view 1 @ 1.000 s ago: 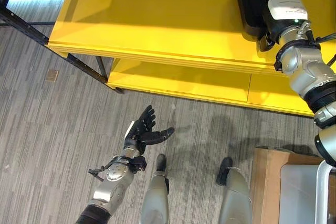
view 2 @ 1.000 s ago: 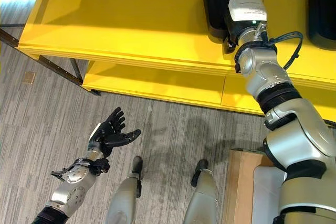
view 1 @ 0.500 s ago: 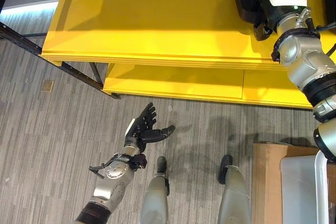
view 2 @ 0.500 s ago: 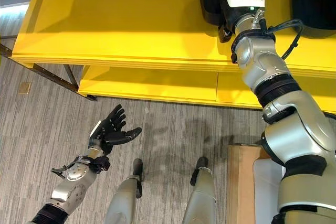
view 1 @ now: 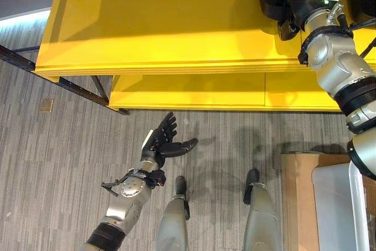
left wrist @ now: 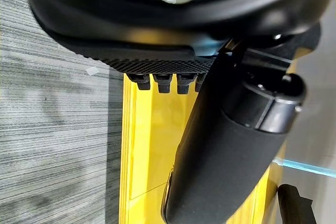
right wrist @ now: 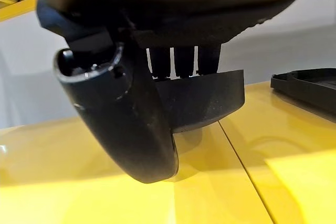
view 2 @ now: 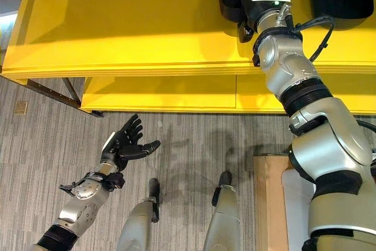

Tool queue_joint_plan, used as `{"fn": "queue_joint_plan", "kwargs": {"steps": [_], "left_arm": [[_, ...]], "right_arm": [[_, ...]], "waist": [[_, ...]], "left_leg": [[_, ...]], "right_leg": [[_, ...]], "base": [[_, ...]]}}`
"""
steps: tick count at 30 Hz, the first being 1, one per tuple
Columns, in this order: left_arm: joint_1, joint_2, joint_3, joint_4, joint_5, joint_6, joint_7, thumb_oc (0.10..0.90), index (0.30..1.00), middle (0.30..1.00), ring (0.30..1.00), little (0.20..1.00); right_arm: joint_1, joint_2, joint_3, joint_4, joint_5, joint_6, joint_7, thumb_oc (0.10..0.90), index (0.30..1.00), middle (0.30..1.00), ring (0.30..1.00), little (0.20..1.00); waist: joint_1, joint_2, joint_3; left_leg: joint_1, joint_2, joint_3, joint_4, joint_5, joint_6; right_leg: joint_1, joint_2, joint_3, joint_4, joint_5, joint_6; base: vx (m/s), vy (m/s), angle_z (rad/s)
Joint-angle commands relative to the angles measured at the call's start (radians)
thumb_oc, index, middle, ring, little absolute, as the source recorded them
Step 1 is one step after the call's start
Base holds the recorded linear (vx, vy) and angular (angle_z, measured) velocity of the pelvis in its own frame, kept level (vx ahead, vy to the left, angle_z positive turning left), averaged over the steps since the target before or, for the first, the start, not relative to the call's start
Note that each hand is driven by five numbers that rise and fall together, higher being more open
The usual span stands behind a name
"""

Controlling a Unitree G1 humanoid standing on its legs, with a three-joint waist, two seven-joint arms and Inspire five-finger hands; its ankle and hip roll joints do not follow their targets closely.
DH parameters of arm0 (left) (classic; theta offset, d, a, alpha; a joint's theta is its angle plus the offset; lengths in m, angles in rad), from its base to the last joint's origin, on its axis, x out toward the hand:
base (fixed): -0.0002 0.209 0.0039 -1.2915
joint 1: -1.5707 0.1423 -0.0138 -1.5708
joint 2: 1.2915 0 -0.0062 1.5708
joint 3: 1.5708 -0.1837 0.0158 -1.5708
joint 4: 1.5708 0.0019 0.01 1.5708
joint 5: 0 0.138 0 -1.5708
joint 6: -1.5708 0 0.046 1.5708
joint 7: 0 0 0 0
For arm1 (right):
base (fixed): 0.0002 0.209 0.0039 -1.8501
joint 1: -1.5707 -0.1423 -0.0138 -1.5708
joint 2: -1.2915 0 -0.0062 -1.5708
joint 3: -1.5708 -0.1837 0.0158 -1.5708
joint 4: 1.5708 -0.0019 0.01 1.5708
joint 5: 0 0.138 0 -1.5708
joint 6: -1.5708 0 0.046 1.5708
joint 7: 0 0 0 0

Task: Move parts from the plastic box to the shelf.

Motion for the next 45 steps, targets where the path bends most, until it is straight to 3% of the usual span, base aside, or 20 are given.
{"fn": "queue_joint_plan", "kwargs": {"steps": [1, 29, 45], "left_arm": [[-0.003, 0.062, 0.001, -0.071, -0.032, -0.098, -0.011, 0.900, 1.000, 1.000, 1.000, 1.000], [0.020, 0.062, 0.036, -0.083, -0.036, -0.099, 0.009, 0.900, 1.000, 1.000, 1.000, 1.000], [0.024, 0.062, 0.029, -0.089, -0.036, -0.107, 0.015, 0.900, 1.000, 1.000, 1.000, 1.000]], "right_arm": [[-0.272, 0.001, 0.033, -0.037, 0.004, -0.013, -0.110, 0.400, 0.300, 0.300, 0.300, 0.300], [-0.273, 0.006, 0.056, -0.167, -0.076, -0.011, -0.070, 0.400, 0.300, 0.300, 0.300, 0.300], [-0.248, 0.043, 0.061, -0.049, -0.078, 0.000, -0.065, 0.400, 0.300, 0.300, 0.300, 0.300]], "waist": [[0.001, -0.009, -0.059], [0.023, -0.014, -0.029], [0.032, -0.003, -0.009]], "left_leg": [[0.039, 0.046, -0.024, 0.138, -0.157, -0.002], [0.003, 0.053, -0.049, 0.116, -0.128, -0.011], [-0.012, 0.054, -0.051, 0.120, -0.127, -0.012]], "right_leg": [[0.068, 0.014, 0.052, -0.147, 0.067, 0.072], [0.041, 0.014, 0.026, -0.125, 0.054, 0.059], [0.017, 0.013, 0.027, -0.107, 0.050, 0.057]], "base": [[0.00, 0.000, 0.00], [0.00, -0.004, 0.01], [0.00, -0.001, 0.00]]}}
